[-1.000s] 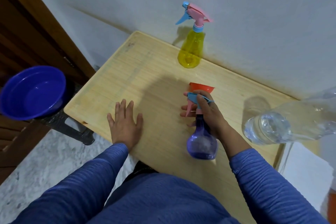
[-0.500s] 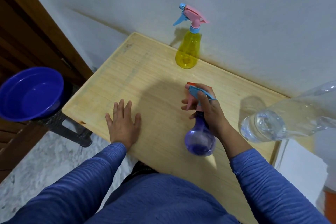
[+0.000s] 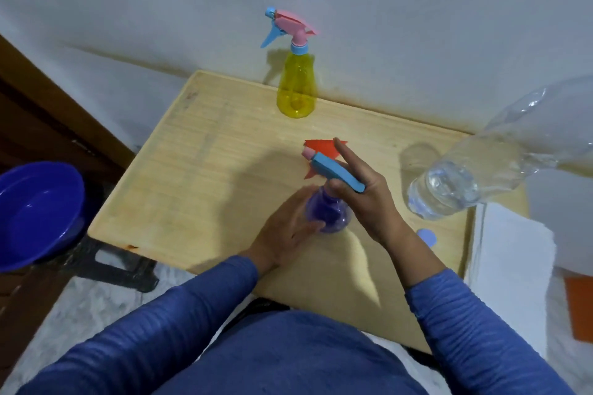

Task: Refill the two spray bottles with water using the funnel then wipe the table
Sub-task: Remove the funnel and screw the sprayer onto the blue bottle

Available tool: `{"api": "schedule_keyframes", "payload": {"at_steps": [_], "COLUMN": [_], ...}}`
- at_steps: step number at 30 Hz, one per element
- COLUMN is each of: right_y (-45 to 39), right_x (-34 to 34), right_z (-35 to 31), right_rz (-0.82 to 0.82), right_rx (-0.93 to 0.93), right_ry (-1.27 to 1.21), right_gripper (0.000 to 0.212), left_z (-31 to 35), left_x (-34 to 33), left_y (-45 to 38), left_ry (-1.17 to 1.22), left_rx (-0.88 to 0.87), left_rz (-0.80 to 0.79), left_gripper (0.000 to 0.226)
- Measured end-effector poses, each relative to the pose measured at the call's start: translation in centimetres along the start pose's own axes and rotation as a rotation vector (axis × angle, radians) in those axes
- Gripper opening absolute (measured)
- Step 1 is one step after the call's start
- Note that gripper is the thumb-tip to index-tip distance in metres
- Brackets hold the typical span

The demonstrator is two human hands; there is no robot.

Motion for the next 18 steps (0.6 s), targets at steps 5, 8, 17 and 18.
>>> {"api": "schedule_keyframes", "payload": {"at_steps": [5,8,17,18], "right_y": [2.7,5.1,6.4,6.3], "right_x": [-0.5,-1.1,-3.3,-3.3], "right_z": [2.4,5.2,5.3,5.0], "right_rz": [0.207,0.405,0.571,0.583], "right_rx": [-0.080,-0.216,-0.266,-0.276], "right_ry": [0.081,0.160,0.290,0.262], "right_gripper": [0.067,0.052,0.050,0.050], "left_z": [-0.1,0.0,-0.7,-0.5], "left_x": [0.0,0.1,0.8,1.0], "left_y": [-0.5,-0.6,-1.0,-1.1], "left_ry": [0.001,0.028,0.084,0.114], "left_rx": [-0.041,0.036,0.128,0.129], "left_rz": [0.012,-0.004,-0.026,-0.013], "left_gripper": [0.052,0.055,0.049,0.050]}}
Point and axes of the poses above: each hand's wrist, its own y-axis away from the middle knuckle, its own x-axis out of the back of the hand, z = x × y, the point moved 6 cm from there along -y, towards the middle knuckle, and after that the axes turned 9 degrees about y, right-handed, at the moved point
